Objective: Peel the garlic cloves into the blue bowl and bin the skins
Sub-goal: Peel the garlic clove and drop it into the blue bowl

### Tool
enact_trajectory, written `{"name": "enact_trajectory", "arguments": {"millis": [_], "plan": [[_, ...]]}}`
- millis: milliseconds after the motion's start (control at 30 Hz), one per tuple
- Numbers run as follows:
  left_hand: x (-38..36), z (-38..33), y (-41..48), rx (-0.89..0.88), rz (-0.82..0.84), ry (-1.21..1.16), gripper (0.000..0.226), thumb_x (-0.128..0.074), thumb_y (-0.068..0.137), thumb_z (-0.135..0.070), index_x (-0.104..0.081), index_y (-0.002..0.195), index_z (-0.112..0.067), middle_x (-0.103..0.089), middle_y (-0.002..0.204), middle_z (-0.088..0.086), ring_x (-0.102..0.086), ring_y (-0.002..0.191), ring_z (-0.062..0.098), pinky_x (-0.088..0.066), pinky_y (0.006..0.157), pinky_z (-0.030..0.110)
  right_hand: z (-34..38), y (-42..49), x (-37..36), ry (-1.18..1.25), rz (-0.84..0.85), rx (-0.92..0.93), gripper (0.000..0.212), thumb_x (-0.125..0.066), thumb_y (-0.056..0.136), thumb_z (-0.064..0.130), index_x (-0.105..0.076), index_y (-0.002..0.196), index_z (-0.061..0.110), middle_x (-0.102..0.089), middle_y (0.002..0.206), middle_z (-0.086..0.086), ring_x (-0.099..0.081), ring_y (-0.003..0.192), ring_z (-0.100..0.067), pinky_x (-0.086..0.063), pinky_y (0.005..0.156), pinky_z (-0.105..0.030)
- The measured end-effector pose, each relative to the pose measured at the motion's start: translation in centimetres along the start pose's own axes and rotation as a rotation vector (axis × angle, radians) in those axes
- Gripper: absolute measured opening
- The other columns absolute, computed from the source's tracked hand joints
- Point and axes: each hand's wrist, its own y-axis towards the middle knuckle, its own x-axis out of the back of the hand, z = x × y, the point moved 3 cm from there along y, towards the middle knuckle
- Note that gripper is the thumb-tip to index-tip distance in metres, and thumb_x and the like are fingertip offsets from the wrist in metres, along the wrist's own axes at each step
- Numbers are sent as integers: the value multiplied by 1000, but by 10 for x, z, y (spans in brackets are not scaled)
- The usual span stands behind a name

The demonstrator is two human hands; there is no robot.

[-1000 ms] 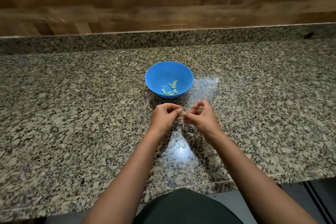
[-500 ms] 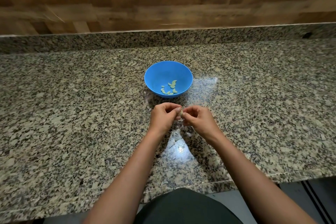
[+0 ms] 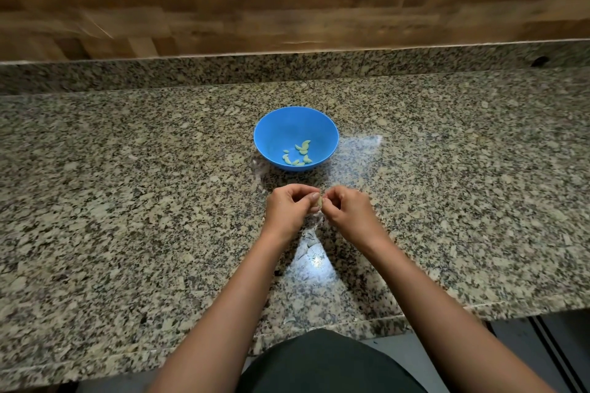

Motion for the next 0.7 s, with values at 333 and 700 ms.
{"name": "enact_trajectory", "arguments": {"millis": [333,700], "plan": [[4,-9,-4,72,105,-230,12,-62,83,8,-66,90,0,-63,83,15,-65,67,14,-56,65,19,0,1,3,325,41,-171,13,-59,90,15,-59,82,5,-61,69,-6,-56,59,-16,-48,55,-28],[5,-7,-4,122,98,-463,12,-56,85,10,-65,90,3,-68,76,13,-68,67,15,-57,65,19,-1,1,8,475,86,-298,9,-54,91,1,-61,84,3,-64,80,-14,-59,62,-17,-56,66,-34]]}}
